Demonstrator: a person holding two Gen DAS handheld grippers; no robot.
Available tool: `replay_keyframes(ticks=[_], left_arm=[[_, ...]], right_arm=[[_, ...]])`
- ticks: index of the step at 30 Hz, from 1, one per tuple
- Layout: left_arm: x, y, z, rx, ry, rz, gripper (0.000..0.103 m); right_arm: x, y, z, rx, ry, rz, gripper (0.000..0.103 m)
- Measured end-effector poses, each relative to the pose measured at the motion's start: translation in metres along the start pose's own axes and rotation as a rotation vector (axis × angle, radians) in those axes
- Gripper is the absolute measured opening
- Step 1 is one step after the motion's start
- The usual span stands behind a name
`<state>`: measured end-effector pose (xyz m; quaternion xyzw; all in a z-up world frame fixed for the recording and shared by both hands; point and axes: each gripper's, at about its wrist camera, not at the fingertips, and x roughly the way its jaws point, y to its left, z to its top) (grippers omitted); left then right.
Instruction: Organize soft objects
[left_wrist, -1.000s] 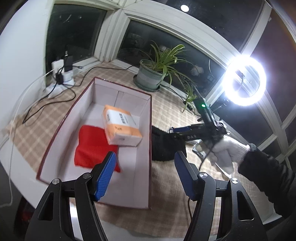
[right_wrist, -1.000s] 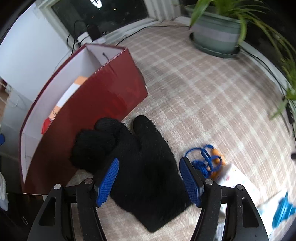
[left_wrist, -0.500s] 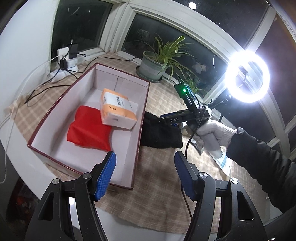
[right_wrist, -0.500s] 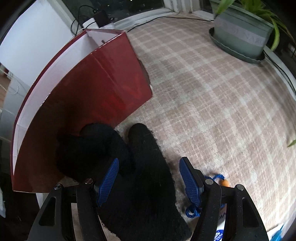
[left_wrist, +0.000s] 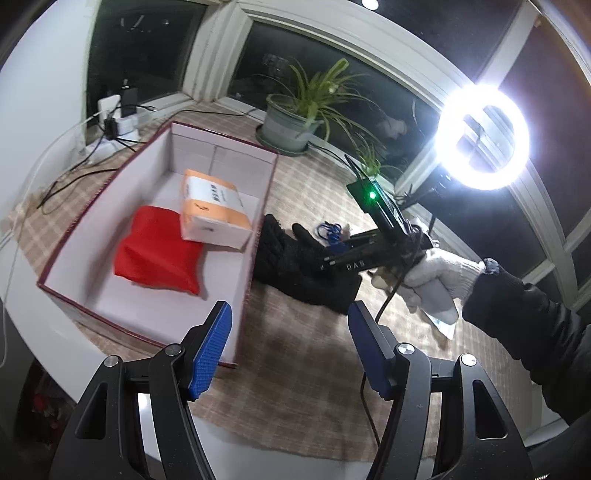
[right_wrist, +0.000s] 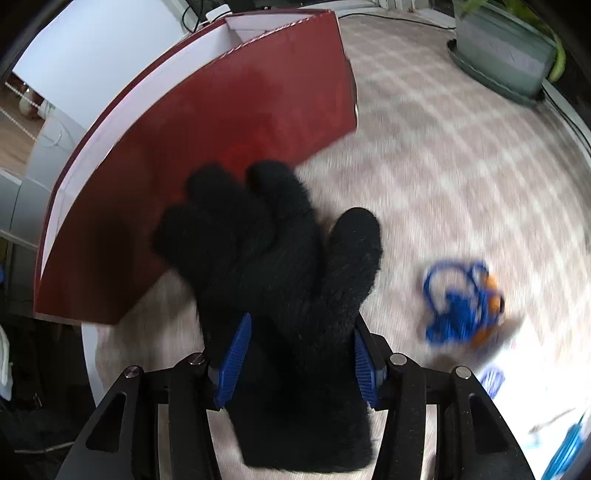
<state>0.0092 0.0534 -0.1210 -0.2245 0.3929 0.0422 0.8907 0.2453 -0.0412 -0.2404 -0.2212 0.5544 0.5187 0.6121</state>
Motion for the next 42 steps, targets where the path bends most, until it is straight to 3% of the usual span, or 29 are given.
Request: replay_keyframes(ticks=[7,12,16,22,32,33,42], left_arm=[[0.016,-0.021,-0.01,0.034,0.032,-0.057,0.064],[0.049,-0.036,-0.015,0.024,0.068,-0.076,0.064],[0.074,-0.045,-0.016,0.018,0.086,-0.069,0.064],[0.101,-0.051,-0.016,0.028,0.099,-0.037,0.064],[0.151,-0.045,-0.015,-0.01,0.13,0.027,0.064],[0.155,-0.046,-0.014,-0.009,0.126,0.033,0.064],[0.185,-0.042,-0.005,-0.018,0.106,0.08,0.064]], right_arm=[[-0.012,0.011,-0.06,0.078,-0.011,0.053,0.047],[-0.017,0.02,-0.092,0.19,-0.086,0.038,0.043],[-0.013,0.025,-0.098,0.248,-0.144,0.022,0.034],[-0.016,0.013,-0.113,0.298,-0.157,0.028,0.021],[-0.021,0.026,-0.133,0.285,-0.122,0.013,0.019],[-0.029,0.013,-0.136,0.288,-0.121,0.014,0.019],[-0.032,0.012,-0.142,0.278,-0.152,0.001,0.023]])
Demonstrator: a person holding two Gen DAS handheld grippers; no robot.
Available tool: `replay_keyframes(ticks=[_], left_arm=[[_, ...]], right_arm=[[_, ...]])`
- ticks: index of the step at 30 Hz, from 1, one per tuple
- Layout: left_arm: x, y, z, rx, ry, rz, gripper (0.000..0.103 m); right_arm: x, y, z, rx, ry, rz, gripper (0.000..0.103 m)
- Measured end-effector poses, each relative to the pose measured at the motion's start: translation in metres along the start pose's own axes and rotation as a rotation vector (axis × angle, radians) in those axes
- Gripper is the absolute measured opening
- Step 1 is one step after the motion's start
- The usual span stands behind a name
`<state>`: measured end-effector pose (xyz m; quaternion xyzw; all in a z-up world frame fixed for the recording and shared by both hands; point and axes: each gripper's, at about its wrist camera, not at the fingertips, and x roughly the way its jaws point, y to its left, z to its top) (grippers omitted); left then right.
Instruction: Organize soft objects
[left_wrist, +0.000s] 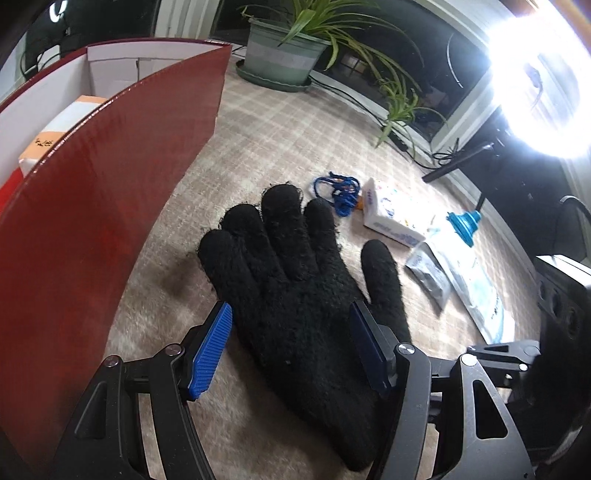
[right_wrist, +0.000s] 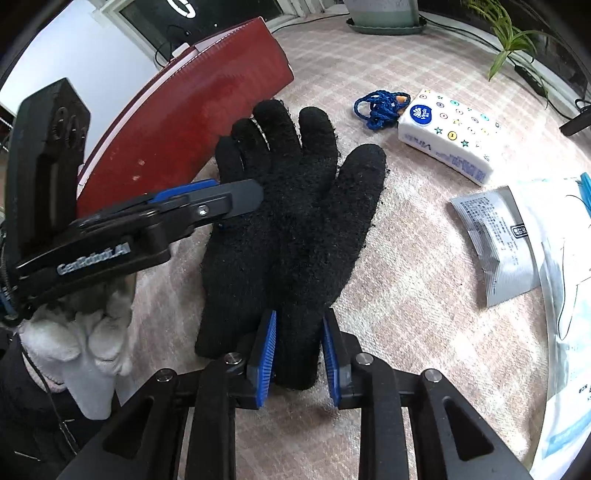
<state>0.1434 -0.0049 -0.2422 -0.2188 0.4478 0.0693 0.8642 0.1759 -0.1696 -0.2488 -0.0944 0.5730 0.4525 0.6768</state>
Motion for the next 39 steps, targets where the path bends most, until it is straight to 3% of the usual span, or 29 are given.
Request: replay_keyframes(ticks=[5,13,14,15,18,25,39], left_arm=[[0.007,0.007,0.004,-0.017,-0.013,0.019,0.064],[0.017,0.011,0.013,-0.029,-0.02,-0.024,0.064],[0.018,0.011,0.014,-0.035,-0.02,-0.029,0.054],[0.019,0.011,0.016,-0.037,-0.022,-0.031,0.035],[0.023,0.009,0.016,-0.022,-0.009,-0.031,0.021],[0.016,0.0,0.016,0.02,-0.03,-0.062,0.016],[-0.024,-0.017,0.028,0.087,-0.085,-0.127,0.015]], right_arm=[[0.003,0.003,0.001,0.008,-0.016,0.016,0.038],[0.007,0.018,0.003,-0.015,-0.049,-0.052,0.043],[0.007,0.018,0.002,-0.008,-0.054,-0.057,0.042],[0.006,0.019,0.001,-0.003,-0.058,-0.067,0.041],[0.006,0.026,-0.002,-0.009,-0.069,-0.103,0.036],[0.004,0.034,-0.002,0.032,-0.084,-0.122,0.016],[-0.026,0.048,-0.004,0.073,-0.153,-0.121,0.014]])
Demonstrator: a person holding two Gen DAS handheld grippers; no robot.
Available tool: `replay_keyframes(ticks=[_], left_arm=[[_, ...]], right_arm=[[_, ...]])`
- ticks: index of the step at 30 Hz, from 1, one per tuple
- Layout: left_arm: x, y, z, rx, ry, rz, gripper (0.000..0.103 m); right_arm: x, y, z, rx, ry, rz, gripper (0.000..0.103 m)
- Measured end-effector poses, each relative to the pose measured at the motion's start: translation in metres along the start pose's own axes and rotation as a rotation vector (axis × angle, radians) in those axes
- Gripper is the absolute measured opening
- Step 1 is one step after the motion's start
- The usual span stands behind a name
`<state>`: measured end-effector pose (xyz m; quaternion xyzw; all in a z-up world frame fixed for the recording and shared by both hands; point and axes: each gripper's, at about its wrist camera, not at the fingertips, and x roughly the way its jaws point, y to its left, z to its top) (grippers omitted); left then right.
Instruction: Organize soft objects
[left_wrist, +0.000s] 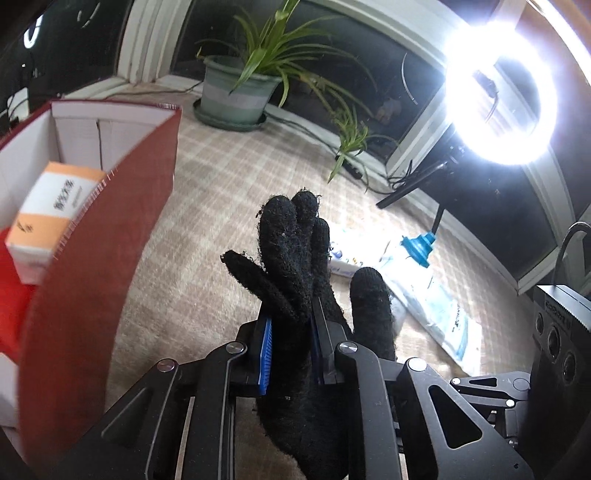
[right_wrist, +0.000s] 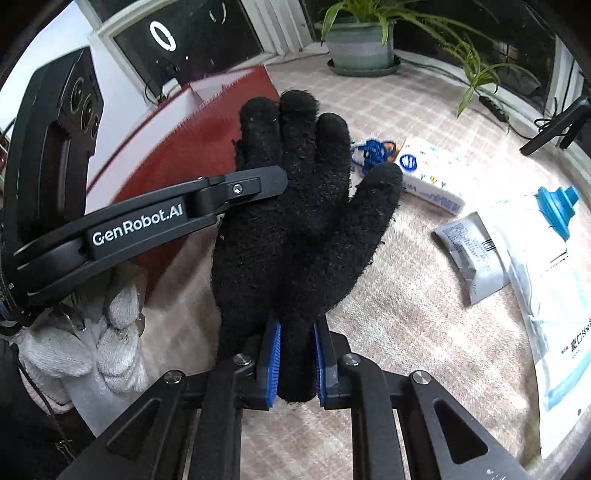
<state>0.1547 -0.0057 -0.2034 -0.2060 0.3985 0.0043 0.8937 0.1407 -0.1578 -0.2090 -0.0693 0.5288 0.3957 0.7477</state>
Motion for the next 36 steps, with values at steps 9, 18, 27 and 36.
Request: replay_keyframes(ticks=[9,18,27,36], left_arm=[[-0.052,0.004,0.015,0.011,-0.07,-0.038,0.015],[-0.104,0.029,0.032,0.013,-0.15,-0.04,0.015],[-0.141,0.067,0.035,-0.006,-0.199,-0.013,0.015],[-0.164,0.106,0.041,-0.033,-0.228,0.042,0.015]], right_arm=[[-0.044,0.035,0.017,-0.037,-0.091,0.035,0.014],[-0.053,0.087,0.041,-0.1,-0.151,0.076,0.014],[-0.047,0.133,0.059,-0.148,-0.18,0.127,0.014],[-0.02,0.163,0.08,-0.18,-0.176,0.174,0.014]])
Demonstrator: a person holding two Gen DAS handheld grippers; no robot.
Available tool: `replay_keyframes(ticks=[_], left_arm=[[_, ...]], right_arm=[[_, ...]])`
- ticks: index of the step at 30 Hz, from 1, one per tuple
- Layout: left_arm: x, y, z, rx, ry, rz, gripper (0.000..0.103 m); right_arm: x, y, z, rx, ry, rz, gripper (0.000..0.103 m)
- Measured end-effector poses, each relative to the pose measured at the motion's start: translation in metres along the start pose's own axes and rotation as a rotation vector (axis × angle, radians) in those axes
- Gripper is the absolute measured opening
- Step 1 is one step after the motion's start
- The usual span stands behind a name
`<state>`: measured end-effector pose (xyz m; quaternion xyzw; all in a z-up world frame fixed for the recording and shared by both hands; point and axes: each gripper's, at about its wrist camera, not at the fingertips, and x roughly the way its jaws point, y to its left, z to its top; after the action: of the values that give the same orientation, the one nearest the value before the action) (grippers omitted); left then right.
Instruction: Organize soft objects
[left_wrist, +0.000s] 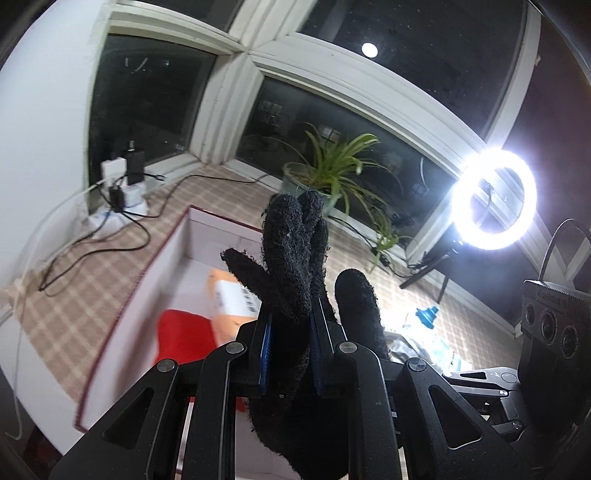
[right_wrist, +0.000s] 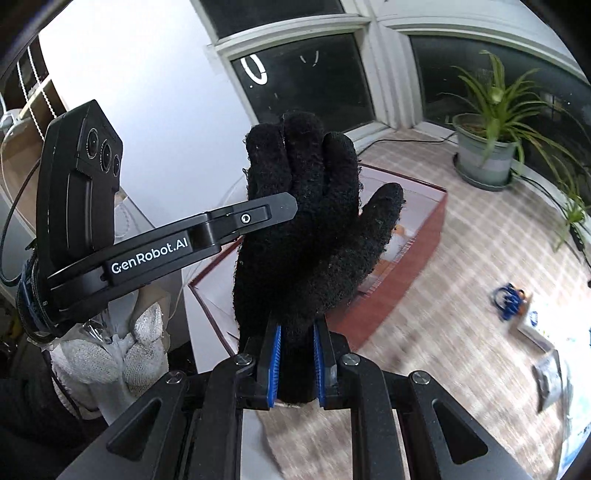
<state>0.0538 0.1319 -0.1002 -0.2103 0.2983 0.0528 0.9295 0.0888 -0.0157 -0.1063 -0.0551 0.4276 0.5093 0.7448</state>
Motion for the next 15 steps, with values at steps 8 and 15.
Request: replay_keyframes(ticks=[8,15], left_arm=[[-0.001,0.028,0.003,-0.014,0.01,0.052,0.015],[0.009,0.047,0.0,-0.025,0.047,0.084,0.016]], right_arm=[[0.027,0.018,0.01,-0.016,0.015,-0.001,0.014],[0.041,0.025,0.007,-0.014,0.024,-0.028,0.017]])
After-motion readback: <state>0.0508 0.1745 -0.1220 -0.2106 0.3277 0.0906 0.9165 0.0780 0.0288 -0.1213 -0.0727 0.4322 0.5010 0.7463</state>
